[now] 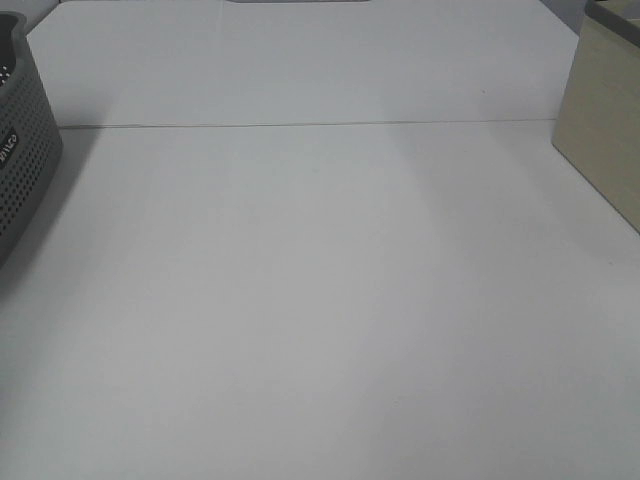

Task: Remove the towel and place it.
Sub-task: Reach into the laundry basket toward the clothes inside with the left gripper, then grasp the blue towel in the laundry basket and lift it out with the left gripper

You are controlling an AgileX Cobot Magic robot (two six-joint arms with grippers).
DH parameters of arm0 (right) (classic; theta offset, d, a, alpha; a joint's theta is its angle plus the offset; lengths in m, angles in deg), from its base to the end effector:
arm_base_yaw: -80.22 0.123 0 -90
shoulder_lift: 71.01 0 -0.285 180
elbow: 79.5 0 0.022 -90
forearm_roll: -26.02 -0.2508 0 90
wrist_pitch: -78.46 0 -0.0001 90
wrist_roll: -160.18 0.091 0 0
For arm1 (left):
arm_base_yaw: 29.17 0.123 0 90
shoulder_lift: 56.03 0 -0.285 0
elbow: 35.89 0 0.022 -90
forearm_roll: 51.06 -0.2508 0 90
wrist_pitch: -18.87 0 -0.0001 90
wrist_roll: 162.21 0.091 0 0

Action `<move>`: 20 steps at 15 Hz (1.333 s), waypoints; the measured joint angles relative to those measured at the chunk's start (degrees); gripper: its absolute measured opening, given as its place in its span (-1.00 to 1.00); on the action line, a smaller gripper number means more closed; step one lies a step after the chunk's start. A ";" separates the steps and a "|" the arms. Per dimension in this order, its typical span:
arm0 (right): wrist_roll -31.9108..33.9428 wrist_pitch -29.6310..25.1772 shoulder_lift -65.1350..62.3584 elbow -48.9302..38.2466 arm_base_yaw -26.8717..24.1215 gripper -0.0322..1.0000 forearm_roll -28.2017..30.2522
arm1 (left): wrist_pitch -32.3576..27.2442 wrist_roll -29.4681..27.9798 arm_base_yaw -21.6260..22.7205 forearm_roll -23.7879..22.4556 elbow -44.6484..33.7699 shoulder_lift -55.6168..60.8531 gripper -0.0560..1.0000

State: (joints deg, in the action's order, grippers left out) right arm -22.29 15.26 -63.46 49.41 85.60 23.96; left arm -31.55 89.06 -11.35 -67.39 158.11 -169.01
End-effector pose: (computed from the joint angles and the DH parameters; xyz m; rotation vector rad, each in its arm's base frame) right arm -0.0029 0.0027 0.2617 -0.1473 2.1217 0.0737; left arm 0.3834 0.1440 0.2924 1.4273 2.4499 0.8166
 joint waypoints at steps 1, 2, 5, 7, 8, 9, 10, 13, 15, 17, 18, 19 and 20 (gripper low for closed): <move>0.00 0.00 0.00 0.00 0.00 0.86 0.00 | 2.46 1.26 0.00 -0.23 0.00 -2.18 0.77; 0.00 0.00 0.00 0.00 0.00 0.86 0.00 | 3.90 1.95 0.00 -0.34 0.11 -4.47 0.77; 0.00 0.00 0.00 0.00 0.00 0.86 0.00 | 5.61 2.46 0.00 -2.12 2.12 -10.71 0.77; 0.00 0.00 0.00 0.00 0.00 0.86 0.00 | 5.61 2.64 0.00 -2.29 4.98 -14.38 0.77; 0.00 0.00 0.00 0.00 0.00 0.86 0.00 | 5.61 2.64 0.00 -2.29 5.90 -15.24 0.77; 0.00 0.00 0.00 0.00 0.00 0.86 0.00 | 5.67 2.64 0.00 -2.12 7.10 -16.67 0.77; 0.00 0.00 0.00 0.00 0.00 0.86 0.00 | 5.67 2.64 0.00 -2.06 7.62 -18.11 0.77; 0.00 0.00 0.00 0.00 0.00 0.86 0.00 | 5.73 3.55 -0.92 -1.83 7.68 -20.80 0.77; 0.00 0.00 0.00 0.00 0.00 0.86 0.00 | 5.90 3.78 -2.12 -1.55 7.68 -21.31 0.55; 0.00 0.00 0.00 0.00 0.00 0.86 0.00 | 5.79 3.84 -2.41 -1.49 7.68 -21.31 -0.01; 0.00 0.00 0.00 0.00 0.00 0.86 0.00 | 5.67 3.72 -2.41 -1.49 7.68 -21.31 -0.37; 0.00 0.00 0.00 0.00 0.00 0.86 0.00 | 5.44 3.38 -2.41 -1.60 7.68 -21.14 -0.72; 0.00 0.00 0.00 0.00 0.00 0.86 0.00 | 4.93 2.75 -2.41 -1.78 7.68 -20.68 -0.88</move>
State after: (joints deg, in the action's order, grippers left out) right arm -22.29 15.26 -63.46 49.41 85.60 23.96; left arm -26.62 91.81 -13.75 -69.16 165.78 -189.70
